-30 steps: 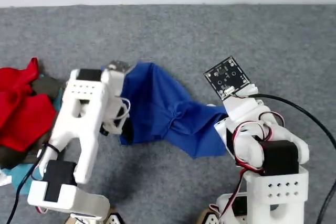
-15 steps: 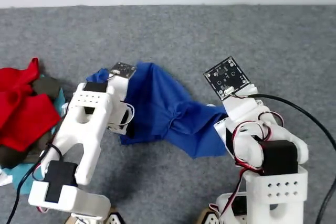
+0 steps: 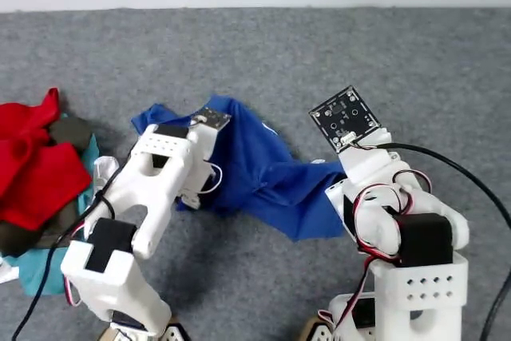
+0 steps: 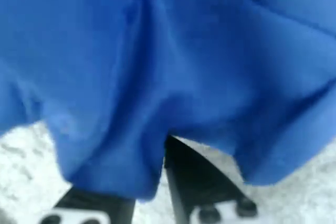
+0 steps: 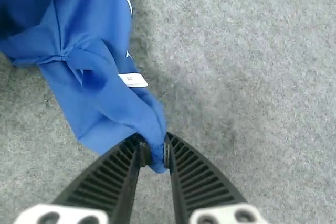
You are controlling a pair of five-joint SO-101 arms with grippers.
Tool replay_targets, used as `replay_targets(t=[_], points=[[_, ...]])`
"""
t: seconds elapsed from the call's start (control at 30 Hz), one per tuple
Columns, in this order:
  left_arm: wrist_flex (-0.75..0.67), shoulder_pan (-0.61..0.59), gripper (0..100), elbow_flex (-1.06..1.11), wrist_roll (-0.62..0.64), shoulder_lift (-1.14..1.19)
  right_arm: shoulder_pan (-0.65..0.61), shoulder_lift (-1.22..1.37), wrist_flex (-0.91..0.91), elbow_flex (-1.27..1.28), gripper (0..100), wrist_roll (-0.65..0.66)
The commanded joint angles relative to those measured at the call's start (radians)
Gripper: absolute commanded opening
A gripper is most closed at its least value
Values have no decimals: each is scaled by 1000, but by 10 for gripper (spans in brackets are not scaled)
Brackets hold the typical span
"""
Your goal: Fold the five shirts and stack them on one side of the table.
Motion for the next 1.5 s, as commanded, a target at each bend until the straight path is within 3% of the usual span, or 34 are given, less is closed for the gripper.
replay_targets(t=[0.0,0.33,0.57,0.73,1.03,1.47], points=[[8,-8,12,-61,-3,-5,10,-12,5,-5,10,-5],[275,-3,11,-288,-9,-5,10,-12,18,-5,10,-5],[482,-6,10,-677,-3,-5,12,-12,7,-11,10,-8],[480,-2,10,-779,-3,-66,12,-42,-53,-46,10,-9],[468,-6,10,-812,-5,-387,13,-70,-268,-199,10,-61],[443,-9,10,-990,-5,-864,127,-79,-116,-624,10,-66]])
